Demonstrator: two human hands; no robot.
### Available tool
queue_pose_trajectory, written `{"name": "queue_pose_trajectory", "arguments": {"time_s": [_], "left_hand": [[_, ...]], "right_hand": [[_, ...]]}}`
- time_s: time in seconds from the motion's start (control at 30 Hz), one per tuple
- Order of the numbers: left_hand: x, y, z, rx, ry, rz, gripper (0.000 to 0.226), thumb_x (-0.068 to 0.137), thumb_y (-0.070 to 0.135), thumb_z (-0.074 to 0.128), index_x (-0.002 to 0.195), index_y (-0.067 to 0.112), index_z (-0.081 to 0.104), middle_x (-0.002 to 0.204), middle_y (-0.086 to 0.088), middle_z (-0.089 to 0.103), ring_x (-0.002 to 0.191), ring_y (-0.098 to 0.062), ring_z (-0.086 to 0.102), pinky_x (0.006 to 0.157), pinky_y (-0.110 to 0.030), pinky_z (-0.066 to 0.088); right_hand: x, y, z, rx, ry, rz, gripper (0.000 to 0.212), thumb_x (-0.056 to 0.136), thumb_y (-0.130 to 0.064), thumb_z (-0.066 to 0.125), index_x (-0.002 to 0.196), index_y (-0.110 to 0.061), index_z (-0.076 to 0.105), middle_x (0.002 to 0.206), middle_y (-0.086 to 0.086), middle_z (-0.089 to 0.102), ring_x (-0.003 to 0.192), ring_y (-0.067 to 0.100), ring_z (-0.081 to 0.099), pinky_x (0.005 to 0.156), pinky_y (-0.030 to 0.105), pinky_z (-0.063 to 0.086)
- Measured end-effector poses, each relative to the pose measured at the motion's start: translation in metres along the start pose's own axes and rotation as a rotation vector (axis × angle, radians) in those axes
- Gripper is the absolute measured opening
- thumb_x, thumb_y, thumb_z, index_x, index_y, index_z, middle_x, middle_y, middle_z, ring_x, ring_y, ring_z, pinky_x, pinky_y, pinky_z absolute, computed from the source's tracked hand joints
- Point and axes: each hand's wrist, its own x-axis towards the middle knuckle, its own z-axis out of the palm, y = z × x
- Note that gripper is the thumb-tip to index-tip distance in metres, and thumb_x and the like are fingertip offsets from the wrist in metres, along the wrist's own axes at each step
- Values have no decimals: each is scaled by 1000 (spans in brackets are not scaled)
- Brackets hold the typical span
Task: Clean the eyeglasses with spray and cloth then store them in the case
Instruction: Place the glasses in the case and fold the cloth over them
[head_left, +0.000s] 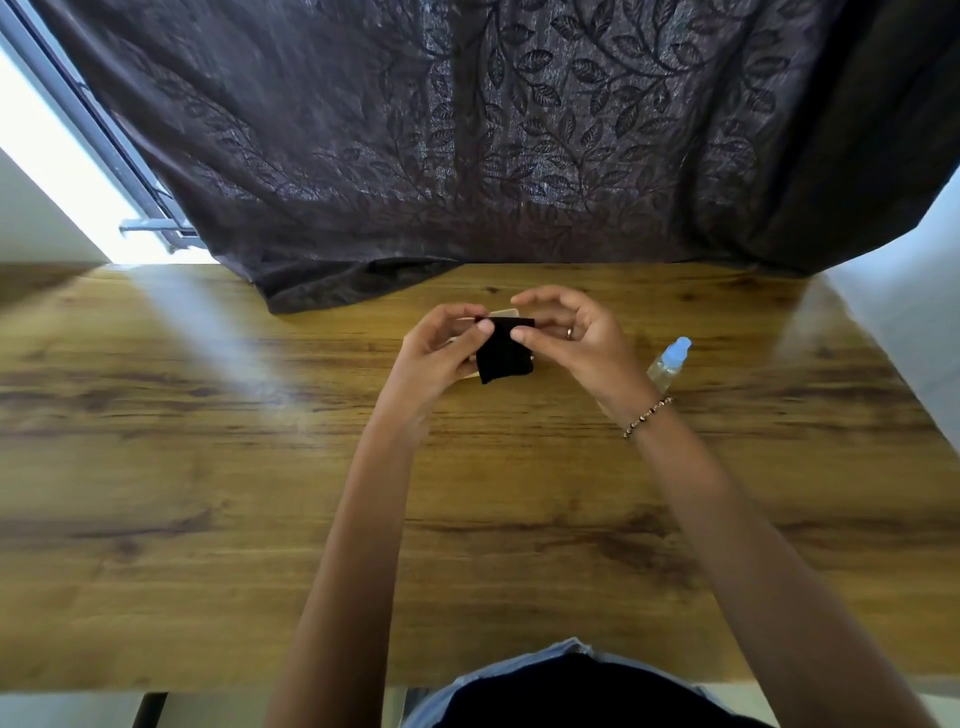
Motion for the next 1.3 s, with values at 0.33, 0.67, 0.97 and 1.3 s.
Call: {"name": "queue_pose_trajectory", "arguments": {"time_s": [0.33,0.67,0.97,1.3], "left_hand": [[0,-3,-1,4,-10,-38,19,91,20,63,109,16,67,95,0,75,95,-14,70,72,-17,53],[-3,-4,-1,-27,9,-44,20,93,22,60,111,14,67,96,0,74,88,-16,71,74,-19,55],[-1,-10,-6,-37,-63,8,16,91,12,61,106,16,68,100,-4,71,97,-18,68,84,-24,53],[2,-15,-5,244,-4,174,26,84,-1,66,108,10,63,109,0,68,99,-11,67,81,-17,51]], "right_hand": [[-3,-4,0,63,-4,16,9,86,-9,69,94,-12,73,91,7,74,88,13,70,71,19,54],[0,1,-1,-56,11,-2,21,81,-13,74,101,-18,72,97,-3,74,93,9,68,75,16,51],[-1,7,1,-56,-11,-17,16,83,-15,72,99,-14,72,94,-3,74,91,10,69,75,14,50],[-1,11,1,-330,-58,13,23,80,-30,75,100,-20,73,93,-9,74,85,2,69,77,14,52]]}}
